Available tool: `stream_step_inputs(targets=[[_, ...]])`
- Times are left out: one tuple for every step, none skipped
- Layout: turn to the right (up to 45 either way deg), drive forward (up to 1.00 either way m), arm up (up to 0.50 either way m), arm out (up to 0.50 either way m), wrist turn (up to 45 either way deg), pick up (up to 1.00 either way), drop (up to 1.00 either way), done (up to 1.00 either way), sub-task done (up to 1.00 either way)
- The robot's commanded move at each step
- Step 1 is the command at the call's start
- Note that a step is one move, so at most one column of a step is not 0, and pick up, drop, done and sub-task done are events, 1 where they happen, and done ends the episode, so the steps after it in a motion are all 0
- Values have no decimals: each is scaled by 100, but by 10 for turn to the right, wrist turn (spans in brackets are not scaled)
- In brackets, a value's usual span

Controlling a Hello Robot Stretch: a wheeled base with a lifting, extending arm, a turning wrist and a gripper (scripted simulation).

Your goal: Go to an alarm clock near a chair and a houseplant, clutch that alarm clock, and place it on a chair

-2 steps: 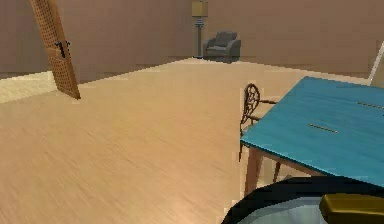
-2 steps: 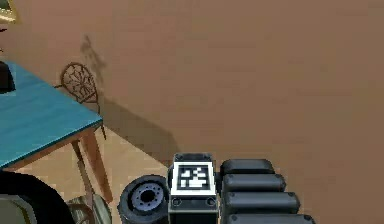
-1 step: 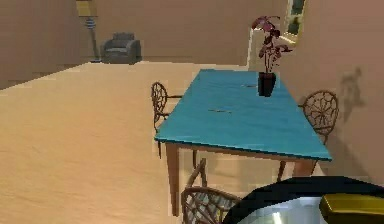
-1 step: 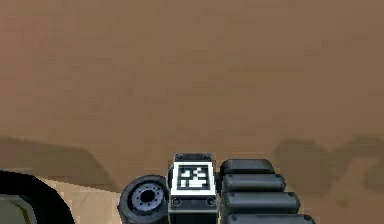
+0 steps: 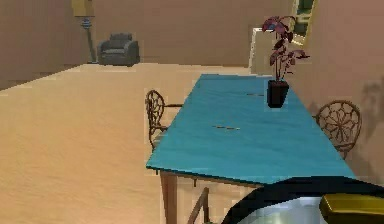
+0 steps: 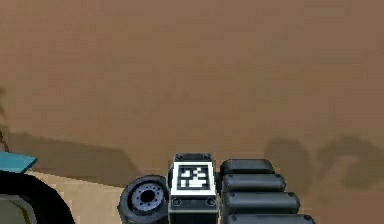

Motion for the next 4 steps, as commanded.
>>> stream_step_inputs(targets=[[-450,0,0,0,0,0,0,0,0],[-60,0,0,0,0,0,0,0,0],[0,0,0,36,0,0,0,0,0],[0,0,0,0,450,0,0,0,0]])
